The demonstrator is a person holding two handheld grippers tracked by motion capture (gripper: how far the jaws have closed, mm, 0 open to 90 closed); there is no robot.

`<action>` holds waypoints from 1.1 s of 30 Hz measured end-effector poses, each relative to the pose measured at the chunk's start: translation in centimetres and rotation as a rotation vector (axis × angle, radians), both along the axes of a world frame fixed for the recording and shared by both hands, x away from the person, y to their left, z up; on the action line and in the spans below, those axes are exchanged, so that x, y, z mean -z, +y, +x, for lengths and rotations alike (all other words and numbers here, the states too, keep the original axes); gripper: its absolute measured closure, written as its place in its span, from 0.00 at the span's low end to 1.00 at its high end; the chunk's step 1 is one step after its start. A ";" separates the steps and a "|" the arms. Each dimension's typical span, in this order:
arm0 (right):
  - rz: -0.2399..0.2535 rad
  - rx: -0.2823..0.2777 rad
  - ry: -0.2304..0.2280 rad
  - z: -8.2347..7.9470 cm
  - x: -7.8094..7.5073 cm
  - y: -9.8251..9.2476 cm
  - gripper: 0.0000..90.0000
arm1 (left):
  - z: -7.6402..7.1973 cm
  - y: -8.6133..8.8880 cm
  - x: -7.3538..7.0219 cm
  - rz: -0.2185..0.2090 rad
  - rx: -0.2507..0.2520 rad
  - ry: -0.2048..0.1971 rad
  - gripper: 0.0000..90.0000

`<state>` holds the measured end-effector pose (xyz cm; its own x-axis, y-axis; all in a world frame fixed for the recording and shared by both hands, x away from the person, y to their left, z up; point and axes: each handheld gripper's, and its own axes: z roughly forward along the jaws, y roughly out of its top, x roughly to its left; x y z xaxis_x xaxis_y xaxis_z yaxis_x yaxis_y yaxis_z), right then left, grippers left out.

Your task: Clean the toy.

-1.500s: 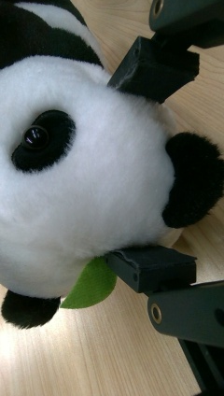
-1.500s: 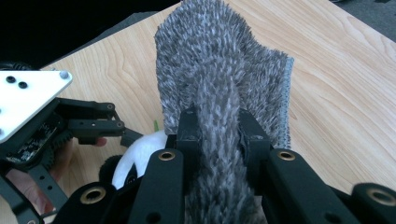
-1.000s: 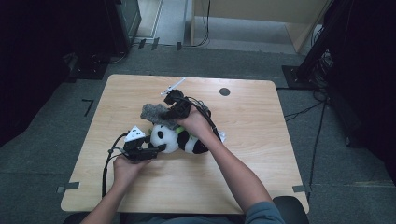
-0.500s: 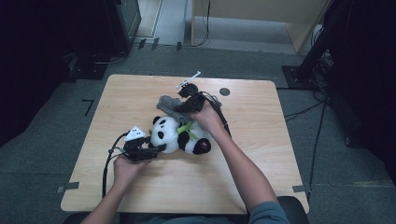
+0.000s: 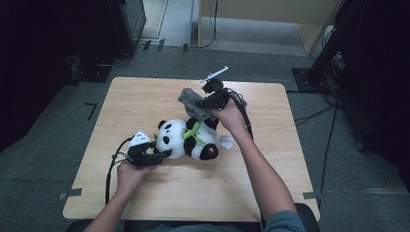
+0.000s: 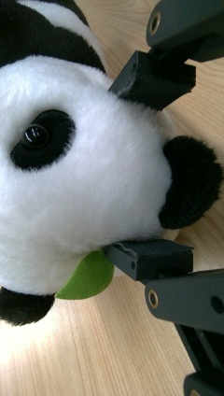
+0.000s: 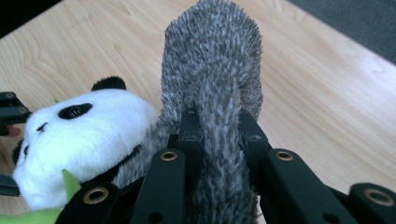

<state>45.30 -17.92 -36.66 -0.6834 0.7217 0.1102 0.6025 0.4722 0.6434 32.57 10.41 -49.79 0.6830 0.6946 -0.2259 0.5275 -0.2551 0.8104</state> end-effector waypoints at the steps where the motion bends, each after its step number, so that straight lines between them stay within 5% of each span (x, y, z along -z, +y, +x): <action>1: 0.000 0.000 0.000 0.0 0.0 0.0 0.85 | 0.0 0.0 0.0 0.000 0.000 0.000 0.38; 8: 0.042 -0.038 -0.040 -0.8 -1.8 1.0 0.85 | 0.0 -0.1 0.0 0.002 -0.002 -0.006 0.38; 18: 0.110 -0.166 -0.033 -1.9 -2.8 7.1 0.85 | 0.0 0.0 0.0 0.000 -0.002 -0.005 0.37; 24: 0.100 -0.236 0.013 -2.4 -1.1 10.8 0.85 | 0.0 0.0 0.0 0.001 -0.002 -0.005 0.37; 33: 0.047 -0.200 0.090 -1.3 2.0 10.7 0.85 | 0.0 -0.1 0.0 -0.001 -0.007 -0.001 0.38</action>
<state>43.96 -7.20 -38.66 -0.7986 0.5650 0.2075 0.5556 0.5592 0.6153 32.57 10.34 -49.75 0.6784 0.6991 -0.2259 0.5286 -0.2509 0.8110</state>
